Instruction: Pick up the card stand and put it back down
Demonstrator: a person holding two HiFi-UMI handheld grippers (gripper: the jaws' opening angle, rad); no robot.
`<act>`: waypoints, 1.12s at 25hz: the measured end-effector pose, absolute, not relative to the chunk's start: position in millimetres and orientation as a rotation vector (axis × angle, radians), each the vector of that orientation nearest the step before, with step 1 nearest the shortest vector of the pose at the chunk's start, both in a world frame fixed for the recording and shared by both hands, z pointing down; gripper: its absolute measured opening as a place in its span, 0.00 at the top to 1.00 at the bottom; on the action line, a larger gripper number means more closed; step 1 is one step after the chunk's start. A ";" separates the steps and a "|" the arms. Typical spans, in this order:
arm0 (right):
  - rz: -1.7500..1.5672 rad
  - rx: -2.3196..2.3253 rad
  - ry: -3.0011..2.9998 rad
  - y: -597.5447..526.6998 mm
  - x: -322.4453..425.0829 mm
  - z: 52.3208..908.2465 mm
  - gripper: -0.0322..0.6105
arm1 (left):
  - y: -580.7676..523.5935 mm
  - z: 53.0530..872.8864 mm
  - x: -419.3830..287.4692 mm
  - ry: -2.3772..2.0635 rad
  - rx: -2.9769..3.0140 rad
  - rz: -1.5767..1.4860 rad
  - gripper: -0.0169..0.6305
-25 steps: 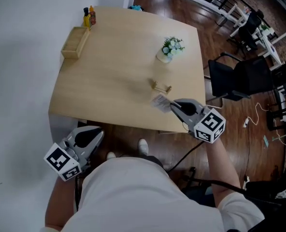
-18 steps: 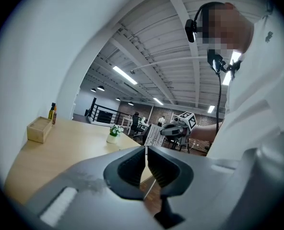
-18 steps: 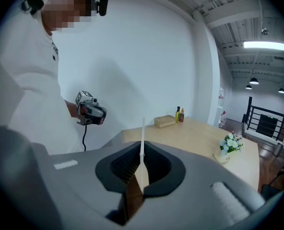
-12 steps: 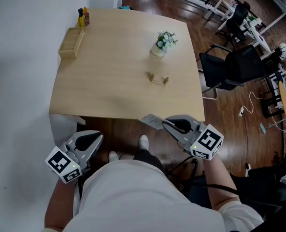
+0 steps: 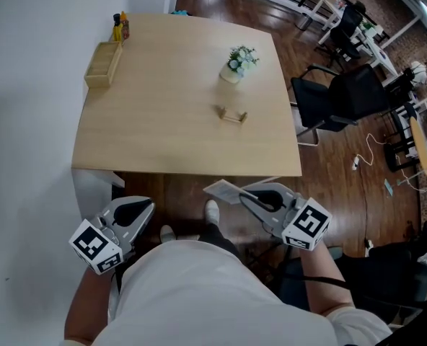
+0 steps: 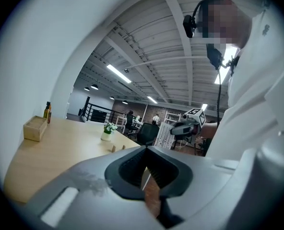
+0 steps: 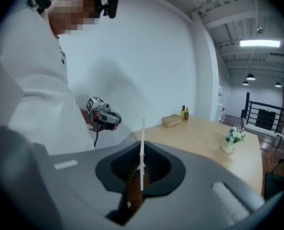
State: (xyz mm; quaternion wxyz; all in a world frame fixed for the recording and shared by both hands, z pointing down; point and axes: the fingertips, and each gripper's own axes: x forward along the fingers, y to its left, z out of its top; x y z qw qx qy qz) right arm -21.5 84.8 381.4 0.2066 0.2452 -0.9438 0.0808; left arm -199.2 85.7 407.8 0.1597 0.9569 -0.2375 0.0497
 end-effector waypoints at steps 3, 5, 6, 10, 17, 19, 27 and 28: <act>0.224 0.695 -2.627 88.6 -20.2 381.6 0.92 | 90.3 409.0 -195.0 -0.654 2.751 0.161 0.97; 0.223 0.701 -2.626 90.4 -19.0 382.1 0.92 | 91.9 406.8 -193.4 -0.638 2.746 0.133 0.97; 0.222 0.703 -2.627 90.9 -18.4 382.0 0.92 | 92.2 405.3 -193.3 -0.634 2.740 0.117 0.97; 0.214 0.708 -2.630 89.8 -16.3 379.8 0.92 | 92.0 403.4 -194.2 -0.636 2.734 0.109 0.97; 0.188 0.676 -2.634 74.9 -4.7 381.1 0.92 | 91.9 407.7 -194.6 -0.668 2.715 0.115 0.97; 0.180 0.662 -2.627 64.5 2.7 382.7 0.92 | 91.1 409.5 -193.1 -0.688 2.704 0.117 0.97; 0.110 0.607 -2.625 -7.4 42.6 386.4 0.92 | 70.1 414.6 -175.4 -0.800 2.665 0.128 0.97; 0.105 0.598 -2.626 -18.9 48.5 386.9 0.92 | 65.1 413.2 -171.9 -0.822 2.656 0.121 0.97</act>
